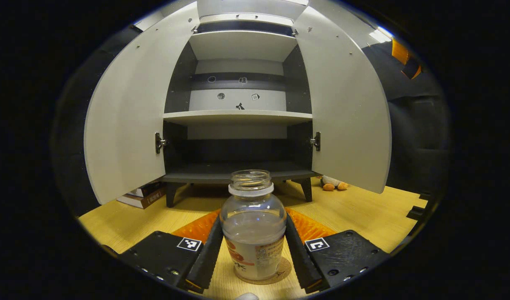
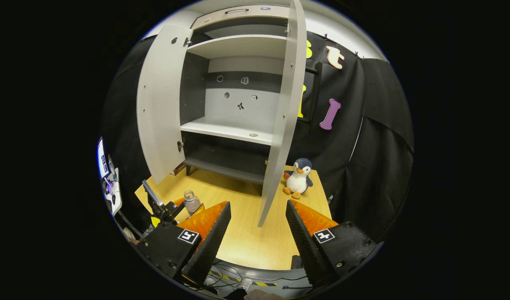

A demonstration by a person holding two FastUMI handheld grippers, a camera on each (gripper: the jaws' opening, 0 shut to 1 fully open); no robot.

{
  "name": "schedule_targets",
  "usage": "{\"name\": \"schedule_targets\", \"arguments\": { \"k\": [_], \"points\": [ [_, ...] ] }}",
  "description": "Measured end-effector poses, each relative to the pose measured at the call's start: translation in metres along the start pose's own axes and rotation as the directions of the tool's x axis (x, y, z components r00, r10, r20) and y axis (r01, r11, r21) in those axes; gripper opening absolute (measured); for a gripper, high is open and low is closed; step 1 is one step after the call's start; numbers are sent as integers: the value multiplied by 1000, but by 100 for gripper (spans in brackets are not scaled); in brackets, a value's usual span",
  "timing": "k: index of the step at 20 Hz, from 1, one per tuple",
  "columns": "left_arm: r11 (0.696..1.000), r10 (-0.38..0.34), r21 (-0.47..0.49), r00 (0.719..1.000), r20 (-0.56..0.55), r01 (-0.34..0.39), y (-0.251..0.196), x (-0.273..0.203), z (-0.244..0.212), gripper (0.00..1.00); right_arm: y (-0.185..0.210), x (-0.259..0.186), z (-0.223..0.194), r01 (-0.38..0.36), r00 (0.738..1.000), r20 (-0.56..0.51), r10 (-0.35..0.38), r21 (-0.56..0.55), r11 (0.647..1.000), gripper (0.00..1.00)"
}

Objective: Grasp the bottle in the cabinet with the left hand and place it on the coaster, then close the right door with the right hand and the left door with the left hand.

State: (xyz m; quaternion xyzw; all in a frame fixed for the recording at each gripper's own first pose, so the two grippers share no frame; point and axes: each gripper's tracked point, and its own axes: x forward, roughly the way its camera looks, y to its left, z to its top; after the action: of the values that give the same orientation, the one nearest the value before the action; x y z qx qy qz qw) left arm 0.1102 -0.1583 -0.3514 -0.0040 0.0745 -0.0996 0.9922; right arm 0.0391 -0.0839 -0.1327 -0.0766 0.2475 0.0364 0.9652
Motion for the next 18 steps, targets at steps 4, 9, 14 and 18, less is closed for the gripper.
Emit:
{"name": "schedule_targets", "arguments": {
  "k": [4, 9, 14, 18],
  "points": [
    [999, -33, 25, 998, -50, 34, -8, 0, -13, 80, 4, 1, 0, -17, 1000, -2, 17, 12, 1000, 82],
    [1000, -5, 5, 998, -66, 5, 2, -2, -16, 96, 4, -2, 0, -22, 1000, 1, 22, 14, 1000, 82],
    [1000, -8, 25, 999, -49, 10, 3, 2, -1, 96, 1, -1, -3, -15, 1000, 1, 15, 26, 1000, 82],
    [1000, -3, 10, 999, -36, 3, 5, 8, 22, 96, 0, -7, -2, -12, 1000, 15, 11, 39, 999, 82]
  ]
}}
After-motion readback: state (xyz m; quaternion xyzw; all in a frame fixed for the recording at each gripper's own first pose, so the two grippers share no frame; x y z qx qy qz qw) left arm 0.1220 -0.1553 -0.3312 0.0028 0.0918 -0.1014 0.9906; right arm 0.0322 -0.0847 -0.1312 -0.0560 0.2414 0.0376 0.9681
